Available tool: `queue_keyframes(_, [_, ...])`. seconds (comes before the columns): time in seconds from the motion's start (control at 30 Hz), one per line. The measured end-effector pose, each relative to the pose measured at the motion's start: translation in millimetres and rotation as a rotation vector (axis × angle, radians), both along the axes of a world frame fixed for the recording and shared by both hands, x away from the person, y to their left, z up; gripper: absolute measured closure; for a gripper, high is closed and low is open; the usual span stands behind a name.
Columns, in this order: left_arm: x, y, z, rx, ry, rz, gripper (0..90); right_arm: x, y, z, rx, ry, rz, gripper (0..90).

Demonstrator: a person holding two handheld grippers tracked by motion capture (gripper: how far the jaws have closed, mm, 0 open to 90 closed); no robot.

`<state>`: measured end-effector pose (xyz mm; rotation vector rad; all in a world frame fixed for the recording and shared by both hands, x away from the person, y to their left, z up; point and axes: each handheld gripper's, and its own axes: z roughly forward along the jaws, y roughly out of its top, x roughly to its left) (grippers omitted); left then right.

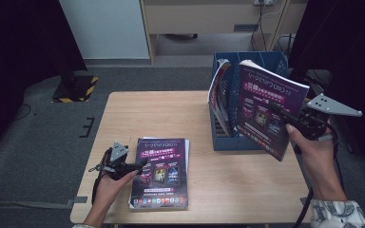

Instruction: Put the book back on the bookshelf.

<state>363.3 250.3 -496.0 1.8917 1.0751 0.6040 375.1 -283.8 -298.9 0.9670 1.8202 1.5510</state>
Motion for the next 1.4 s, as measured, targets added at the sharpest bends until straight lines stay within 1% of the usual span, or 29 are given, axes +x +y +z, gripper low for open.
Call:
queue_keyframes(0.23, [0.3, -0.1, -0.3, 0.000, 0.000, 0.000, 5.0, 10.0, -3.4, -0.5, 0.001, 0.008, -0.048, 82.9])
queue_keyframes(0.6, [0.1, 0.5, 0.0, -0.001, 0.000, -0.001, 5.1, 30.0, 0.8, -0.8, -0.011, 0.017, -0.108, 82.9])
queue_keyframes(0.83, [0.1, 1.0, 0.3, -0.003, -0.001, 0.000, 5.1, 39.6, 2.0, -3.0, 0.004, 0.029, -0.137, 82.8])
queue_keyframes(1.17, [0.1, 0.4, 0.0, 0.000, 0.000, -0.003, 5.3, 50.7, 3.4, -4.7, -0.003, 0.046, -0.158, 82.8])
queue_keyframes(1.4, [0.2, 0.8, 0.0, 0.000, 0.000, -0.001, 5.3, 62.9, 6.5, -4.6, 0.000, 0.054, -0.197, 82.9])
